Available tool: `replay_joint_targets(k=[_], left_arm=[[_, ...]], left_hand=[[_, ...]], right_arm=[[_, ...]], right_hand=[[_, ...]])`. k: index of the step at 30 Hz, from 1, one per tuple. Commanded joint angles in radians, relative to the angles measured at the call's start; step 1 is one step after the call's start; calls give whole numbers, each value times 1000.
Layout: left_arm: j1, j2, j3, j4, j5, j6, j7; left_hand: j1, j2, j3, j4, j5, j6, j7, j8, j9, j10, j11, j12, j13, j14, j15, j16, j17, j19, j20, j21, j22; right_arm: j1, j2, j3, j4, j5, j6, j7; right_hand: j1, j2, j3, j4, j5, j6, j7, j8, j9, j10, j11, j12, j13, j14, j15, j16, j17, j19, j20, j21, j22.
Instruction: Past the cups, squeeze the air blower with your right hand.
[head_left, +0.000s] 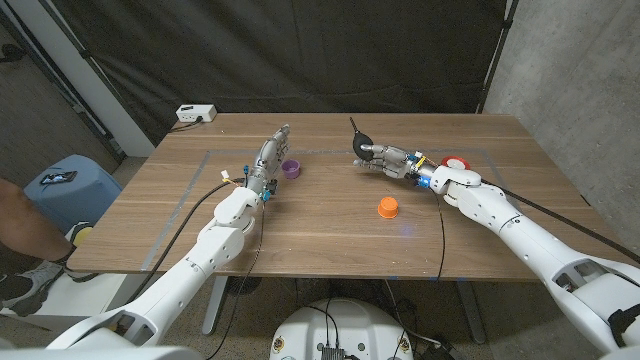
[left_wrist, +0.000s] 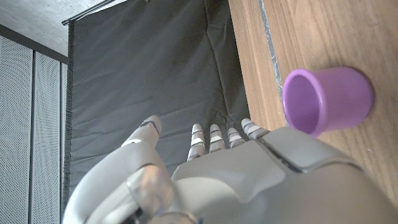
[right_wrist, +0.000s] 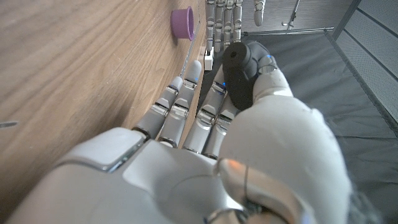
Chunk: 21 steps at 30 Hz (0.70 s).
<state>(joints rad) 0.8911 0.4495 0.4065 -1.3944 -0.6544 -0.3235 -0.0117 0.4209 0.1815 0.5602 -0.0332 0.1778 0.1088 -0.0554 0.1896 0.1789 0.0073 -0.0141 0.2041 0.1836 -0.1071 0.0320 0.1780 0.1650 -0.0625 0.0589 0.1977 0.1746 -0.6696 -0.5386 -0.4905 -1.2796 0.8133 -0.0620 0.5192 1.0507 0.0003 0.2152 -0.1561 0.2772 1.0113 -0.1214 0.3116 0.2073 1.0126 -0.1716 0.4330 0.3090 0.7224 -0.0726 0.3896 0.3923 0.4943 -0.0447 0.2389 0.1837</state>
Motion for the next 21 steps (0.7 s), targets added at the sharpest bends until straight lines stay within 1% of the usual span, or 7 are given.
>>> replay_joint_targets(k=[1,10,21], left_arm=[[30,22,-9,-48,-1,9,15],[71,45,-23,-94,-6,12,32],[93,56,-26,-122,-4,10,39]], left_hand=[[-5,-1,0,-4,3,9,-2,-2,4,6,-3,4,3,1,0,0,2,5,0,-1,1],[-6,-1,0,-5,3,8,-1,-3,4,6,-4,4,3,1,-1,-1,2,5,0,-1,1],[-6,-1,0,-6,3,9,-1,-3,4,7,-3,4,3,2,0,-1,2,5,0,-1,1]], right_arm=[[-22,-4,7,-31,14,-11,-29],[-36,-7,8,-60,15,-11,-55],[-53,-17,12,-89,26,-23,-74]], right_hand=[[16,4,3,-3,-2,15,-2,10,4,14,2,9,2,20,-157,10,6,12,-53,5,2],[35,6,3,-6,-5,27,-4,16,6,29,-2,17,7,38,-159,15,11,17,-59,5,2],[50,10,2,-5,-8,37,-5,21,8,37,-7,19,8,53,-159,19,15,26,-63,8,2]])
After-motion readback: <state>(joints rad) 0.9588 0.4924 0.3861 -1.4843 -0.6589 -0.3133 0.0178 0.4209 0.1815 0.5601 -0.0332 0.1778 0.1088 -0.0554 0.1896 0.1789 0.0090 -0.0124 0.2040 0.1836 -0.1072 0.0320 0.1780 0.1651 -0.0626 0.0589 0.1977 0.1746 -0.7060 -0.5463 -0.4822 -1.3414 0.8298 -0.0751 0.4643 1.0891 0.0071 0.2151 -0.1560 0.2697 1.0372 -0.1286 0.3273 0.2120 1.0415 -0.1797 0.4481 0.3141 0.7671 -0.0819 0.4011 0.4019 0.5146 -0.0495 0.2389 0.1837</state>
